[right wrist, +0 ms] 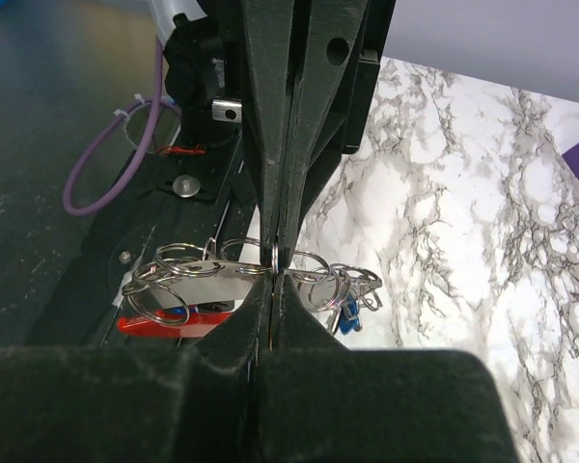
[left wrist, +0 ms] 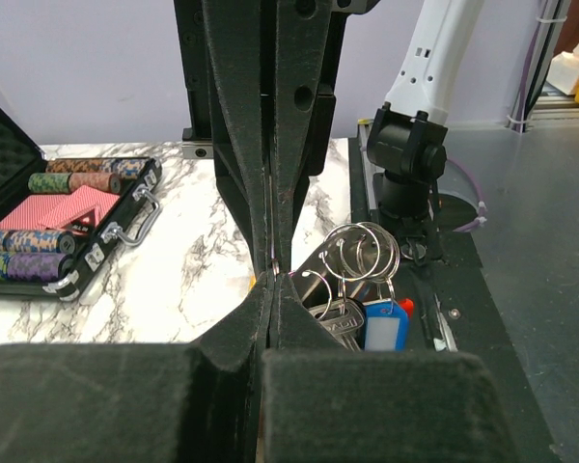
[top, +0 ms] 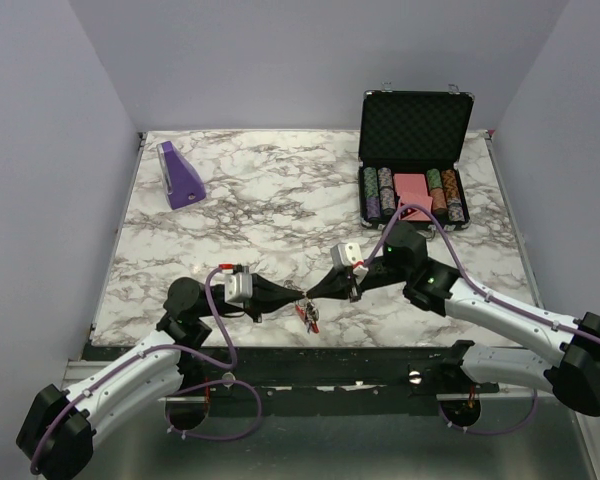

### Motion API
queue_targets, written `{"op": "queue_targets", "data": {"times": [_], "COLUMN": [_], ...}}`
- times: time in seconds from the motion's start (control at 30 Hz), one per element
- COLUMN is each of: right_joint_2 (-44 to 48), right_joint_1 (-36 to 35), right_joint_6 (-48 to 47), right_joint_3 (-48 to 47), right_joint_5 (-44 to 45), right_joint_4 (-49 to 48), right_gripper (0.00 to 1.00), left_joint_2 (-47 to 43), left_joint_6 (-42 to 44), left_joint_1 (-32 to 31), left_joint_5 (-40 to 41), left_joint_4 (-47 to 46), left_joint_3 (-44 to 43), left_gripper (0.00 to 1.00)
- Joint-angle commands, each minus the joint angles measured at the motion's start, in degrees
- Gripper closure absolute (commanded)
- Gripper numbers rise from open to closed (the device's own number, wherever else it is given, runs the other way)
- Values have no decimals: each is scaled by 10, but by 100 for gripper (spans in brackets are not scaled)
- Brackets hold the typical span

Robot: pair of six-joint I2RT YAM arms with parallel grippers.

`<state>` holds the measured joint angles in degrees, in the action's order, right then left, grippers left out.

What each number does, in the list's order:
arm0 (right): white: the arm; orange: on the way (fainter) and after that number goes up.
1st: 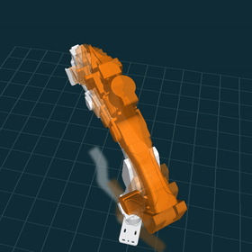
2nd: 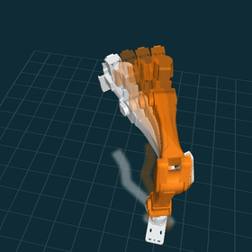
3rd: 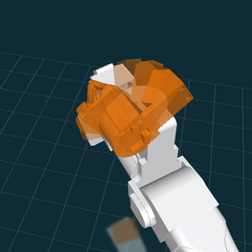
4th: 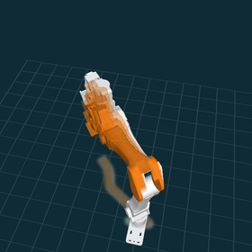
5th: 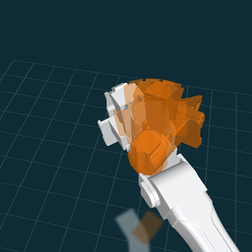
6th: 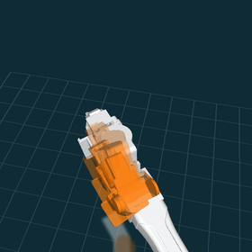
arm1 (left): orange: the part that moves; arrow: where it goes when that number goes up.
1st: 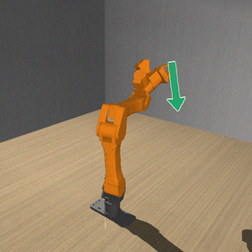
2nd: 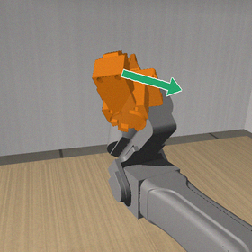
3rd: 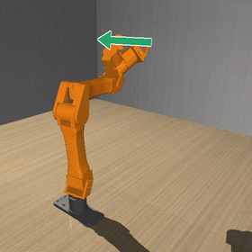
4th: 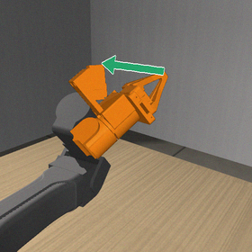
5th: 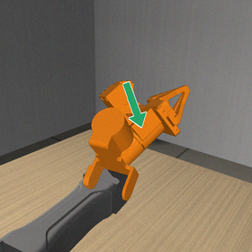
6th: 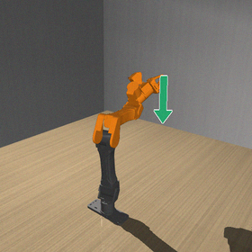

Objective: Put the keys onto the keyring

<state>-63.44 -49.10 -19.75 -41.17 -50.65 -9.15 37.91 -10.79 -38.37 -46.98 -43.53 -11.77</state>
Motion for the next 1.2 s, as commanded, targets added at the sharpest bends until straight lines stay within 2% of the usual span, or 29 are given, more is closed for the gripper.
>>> {"op": "queue_targets", "data": {"times": [0.0, 0.07, 0.1, 0.13, 0.17, 0.27, 0.3, 0.33, 0.4, 0.5, 0.73, 0.83, 1.07, 1.17], "right_joint_2": [-8, -5, -5, -4, -3, -8, -12, -16, -27, -41, -95, -116, -145, -180], "right_joint_1": [-4, -4, -4, -4, -4, -3, -3, -4, -3, -3, -4, -4, -6, -6], "right_joint_6": [-30, -49, -69, -84, -112, -214, -248, -274, -315, -392, -488, -505, -519, -497], "right_joint_3": [-19, -28, -36, -44, -60, -112, -130, -147, -182, -225, -320, -352, -385, -426], "right_joint_5": [6, 12, 15, 25, 36, 77, 87, 106, 145, 208, 315, 347, 387, 388], "right_joint_4": [38, 72, 90, 129, 157, 290, 329, 371, 432, 511, 656, 691, 732, 775], "right_gripper": [100, 100, 100, 100, 100, 100, 100, 100, 100, 100, 100, 100, 100, 99], "left_joint_2": [0, -6, -12, -17, -24, -53, -63, -72, -79, -58, 51, 85, 151, 180], "left_joint_6": [-3, 7, 16, 27, 37, 61, 68, 73, 73, 53, -3, -5, 52, 74], "left_joint_1": [-2, -2, -2, -2, -2, -2, -2, -2, -2, -1, -1, -3, -33, -54], "left_joint_5": [11, 25, 34, 42, 58, 102, 117, 138, 178, 213, 172, 142, 127, 130], "left_joint_4": [-25, 22, 66, 117, 150, 268, 292, 316, 359, 414, 424, 369, 215, 106], "left_joint_3": [-13, -27, -40, -54, -68, -100, -110, -116, -137, -178, -236, -230, -203, -172], "left_gripper": [100, 99, 90, 75, 67, 52, 43, 30, 22, 18, 18, 18, 23, 24]}}
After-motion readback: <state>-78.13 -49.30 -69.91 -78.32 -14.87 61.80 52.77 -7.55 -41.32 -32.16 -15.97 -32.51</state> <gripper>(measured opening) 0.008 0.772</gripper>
